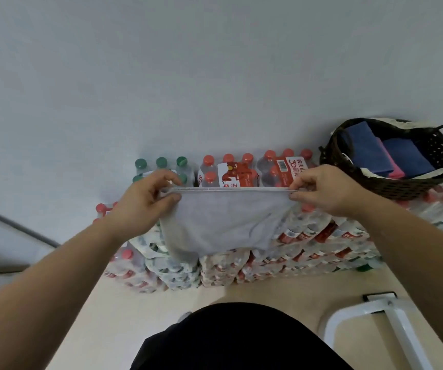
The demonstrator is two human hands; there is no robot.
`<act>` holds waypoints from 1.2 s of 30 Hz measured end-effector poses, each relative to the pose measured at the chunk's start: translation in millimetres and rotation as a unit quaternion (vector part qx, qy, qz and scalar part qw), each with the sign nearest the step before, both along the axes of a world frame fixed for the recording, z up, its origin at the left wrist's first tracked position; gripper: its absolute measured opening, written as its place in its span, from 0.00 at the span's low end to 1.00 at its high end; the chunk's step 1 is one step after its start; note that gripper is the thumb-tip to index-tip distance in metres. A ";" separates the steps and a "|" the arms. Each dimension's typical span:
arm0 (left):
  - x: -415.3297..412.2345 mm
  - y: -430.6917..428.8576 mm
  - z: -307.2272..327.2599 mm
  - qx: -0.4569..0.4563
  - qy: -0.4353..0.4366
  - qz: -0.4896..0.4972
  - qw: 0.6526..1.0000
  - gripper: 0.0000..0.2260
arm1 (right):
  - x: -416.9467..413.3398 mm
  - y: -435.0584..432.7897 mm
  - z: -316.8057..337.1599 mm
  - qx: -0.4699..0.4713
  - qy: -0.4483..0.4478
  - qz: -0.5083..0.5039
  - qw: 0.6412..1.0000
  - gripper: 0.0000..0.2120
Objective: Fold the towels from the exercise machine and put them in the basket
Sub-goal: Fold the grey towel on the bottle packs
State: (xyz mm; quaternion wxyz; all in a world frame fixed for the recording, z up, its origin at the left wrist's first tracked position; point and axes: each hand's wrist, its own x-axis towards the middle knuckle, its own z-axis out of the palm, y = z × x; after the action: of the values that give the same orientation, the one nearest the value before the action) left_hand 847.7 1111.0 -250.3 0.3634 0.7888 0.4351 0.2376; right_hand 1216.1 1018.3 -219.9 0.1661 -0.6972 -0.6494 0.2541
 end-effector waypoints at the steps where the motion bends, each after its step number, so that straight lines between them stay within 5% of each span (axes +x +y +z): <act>1: -2.2 3.2 8.2 0.021 0.021 -0.018 0.999 0.13 | 1.1 2.0 0.1 -0.002 -0.009 0.009 1.000 0.03; 12: -21.8 20.5 44.0 0.043 0.071 -0.022 0.996 0.05 | 2.0 23.1 22.6 -0.003 0.021 0.058 0.998 0.03; 19: -29.6 28.1 49.5 0.048 0.083 -0.004 0.995 0.09 | 1.3 27.5 34.0 -0.060 0.071 0.058 0.994 0.03; 25: -27.6 28.4 55.7 -0.051 0.008 -0.001 0.999 0.11 | -4.0 34.8 37.5 -0.111 0.033 0.125 0.985 0.07; 29: -37.3 30.2 57.5 -0.141 0.092 -0.043 0.985 0.14 | -17.9 32.7 30.7 -0.197 0.052 0.158 0.966 0.18; 32: -41.6 30.5 56.2 -0.182 0.164 -0.059 0.968 0.11 | -28.0 39.9 27.1 -0.246 0.023 0.184 0.951 0.12; 36: -39.3 38.9 39.5 -0.169 0.166 0.057 0.970 0.05 | -39.3 55.8 10.9 -0.227 -0.018 0.140 0.964 0.05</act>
State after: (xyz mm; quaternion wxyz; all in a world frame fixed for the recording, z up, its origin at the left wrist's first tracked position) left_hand 808.3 1149.9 -210.8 0.3994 0.7184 0.5677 0.0467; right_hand 1176.8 1074.1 -209.0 -0.0452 -0.6232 -0.6687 0.4031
